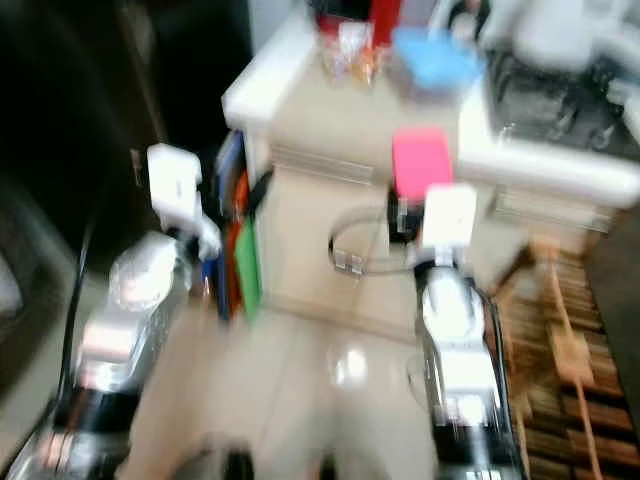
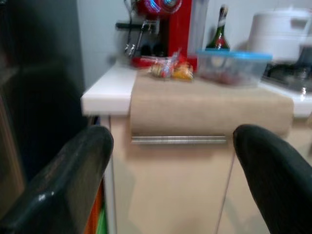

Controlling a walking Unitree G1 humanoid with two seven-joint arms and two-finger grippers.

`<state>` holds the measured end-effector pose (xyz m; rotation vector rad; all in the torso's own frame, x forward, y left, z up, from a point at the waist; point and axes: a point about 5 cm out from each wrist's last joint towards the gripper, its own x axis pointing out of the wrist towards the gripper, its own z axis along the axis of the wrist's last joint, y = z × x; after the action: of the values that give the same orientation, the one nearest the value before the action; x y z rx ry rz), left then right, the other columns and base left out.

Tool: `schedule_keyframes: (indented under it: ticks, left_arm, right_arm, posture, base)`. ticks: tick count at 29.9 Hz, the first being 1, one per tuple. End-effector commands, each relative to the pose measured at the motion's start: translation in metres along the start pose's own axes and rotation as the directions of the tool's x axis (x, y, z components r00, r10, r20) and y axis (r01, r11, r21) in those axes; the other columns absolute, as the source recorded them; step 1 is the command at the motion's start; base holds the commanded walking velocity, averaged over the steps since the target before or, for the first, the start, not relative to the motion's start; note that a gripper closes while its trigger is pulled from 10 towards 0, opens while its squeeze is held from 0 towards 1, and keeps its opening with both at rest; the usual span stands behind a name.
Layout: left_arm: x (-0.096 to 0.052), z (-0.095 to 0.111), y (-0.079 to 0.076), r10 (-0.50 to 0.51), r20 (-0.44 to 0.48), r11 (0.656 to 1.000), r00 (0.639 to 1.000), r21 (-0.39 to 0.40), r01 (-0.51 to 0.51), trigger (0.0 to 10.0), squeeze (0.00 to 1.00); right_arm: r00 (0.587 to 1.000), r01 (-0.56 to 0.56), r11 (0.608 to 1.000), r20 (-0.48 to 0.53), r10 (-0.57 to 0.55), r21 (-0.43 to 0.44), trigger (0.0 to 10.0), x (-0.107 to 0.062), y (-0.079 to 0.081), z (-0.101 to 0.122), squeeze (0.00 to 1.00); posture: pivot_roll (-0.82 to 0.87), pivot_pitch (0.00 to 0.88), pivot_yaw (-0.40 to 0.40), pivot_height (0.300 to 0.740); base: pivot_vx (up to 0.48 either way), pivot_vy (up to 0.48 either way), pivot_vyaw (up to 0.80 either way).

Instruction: Restocking fridge

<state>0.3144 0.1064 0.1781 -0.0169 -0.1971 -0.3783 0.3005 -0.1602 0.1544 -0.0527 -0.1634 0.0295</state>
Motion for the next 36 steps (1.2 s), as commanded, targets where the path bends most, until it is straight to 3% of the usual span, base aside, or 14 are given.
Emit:
schedule_keyframes:
  ticks: [1,6,15,23,32,36]
  left_arm:
    - [0.003,0.005,-0.002,-0.014,0.017,1.000,1.000,0.001,0.014,10.0,0.00]
    - [0.003,0.004,-0.002,-0.007,0.013,1.000,1.000,-0.009,0.007,10.0,0.00]
    - [0.002,0.003,0.000,-0.007,0.012,1.000,1.000,-0.016,0.007,10.0,0.00]
    - [-0.003,0.004,-0.001,-0.012,0.023,1.000,1.000,-0.025,0.012,10.0,0.00]
    - [-0.007,0.005,-0.005,-0.058,0.041,0.996,0.997,-0.059,0.061,10.0,0.00]
    - [-0.008,0.007,-0.012,-0.110,0.059,0.992,0.992,-0.048,0.113,10.0,0.00]
  right_arm:
    - [1.000,0.019,1.000,0.021,-0.019,-0.013,0.0,0.000,-0.006,0.004,0.00]
    - [0.999,0.032,0.998,0.010,-0.032,-0.046,0.0,-0.002,-0.008,0.001,0.00]
    - [0.999,0.040,0.999,-0.013,-0.041,-0.035,0.0,-0.005,-0.009,-0.005,0.00]
    - [0.999,0.042,0.998,-0.017,-0.042,-0.049,0.0,-0.004,-0.010,-0.006,0.00]
    - [0.999,0.039,0.997,-0.013,-0.040,-0.059,0.0,-0.002,-0.012,-0.007,0.00]
    - [0.999,0.037,0.998,-0.012,-0.038,-0.059,0.0,-0.001,-0.012,-0.007,0.00]
  posture:
    - [-0.09,0.088,-0.001,0.740]
    - [-0.09,0.087,0.000,0.740]
    - [-0.09,0.088,0.007,0.740]
    - [-0.09,0.077,0.012,0.740]
    - [-0.10,0.048,0.016,0.740]
    - [-0.10,0.036,0.017,0.740]
  base:
    - [-0.334,0.000,0.00]
    - [-0.330,0.000,0.00]
    - [0.000,0.000,-0.57]
    - [0.000,-0.151,0.00]
    - [0.000,-0.034,0.00]
    - [0.000,-0.480,0.00]
